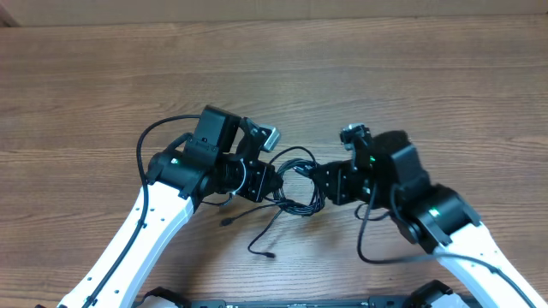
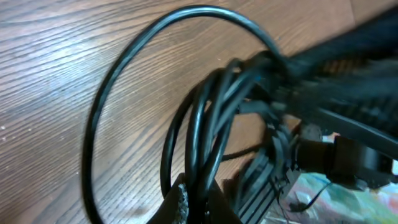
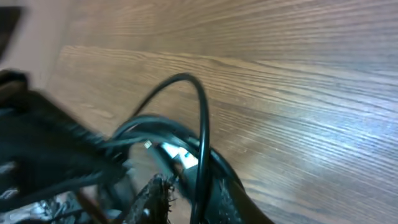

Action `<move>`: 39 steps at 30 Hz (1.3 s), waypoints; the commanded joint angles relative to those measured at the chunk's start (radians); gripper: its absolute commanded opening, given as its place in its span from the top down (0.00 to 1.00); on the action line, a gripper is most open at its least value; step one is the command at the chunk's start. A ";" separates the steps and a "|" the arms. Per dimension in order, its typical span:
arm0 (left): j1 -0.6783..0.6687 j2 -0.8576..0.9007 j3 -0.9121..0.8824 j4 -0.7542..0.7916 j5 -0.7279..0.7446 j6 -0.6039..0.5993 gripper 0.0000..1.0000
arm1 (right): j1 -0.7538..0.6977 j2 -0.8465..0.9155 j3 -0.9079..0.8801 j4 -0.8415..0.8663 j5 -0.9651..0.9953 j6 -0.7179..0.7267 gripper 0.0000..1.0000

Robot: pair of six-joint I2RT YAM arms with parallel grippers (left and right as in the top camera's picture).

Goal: Untangle cables

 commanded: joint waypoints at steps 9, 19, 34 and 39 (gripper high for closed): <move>-0.003 -0.006 -0.002 0.078 0.139 0.047 0.96 | 0.005 0.087 0.020 0.003 0.030 0.010 0.90; -0.003 -0.006 -0.002 0.067 0.099 0.051 0.96 | 0.001 0.082 0.020 0.079 -0.223 0.003 0.96; -0.006 -0.006 -0.002 -0.013 -0.216 -0.089 0.96 | -0.185 -0.178 0.020 0.092 -0.320 -0.027 0.96; -0.037 -0.006 -0.002 -0.012 -0.016 0.113 0.96 | -0.224 -0.183 0.020 0.144 -0.233 -0.056 0.96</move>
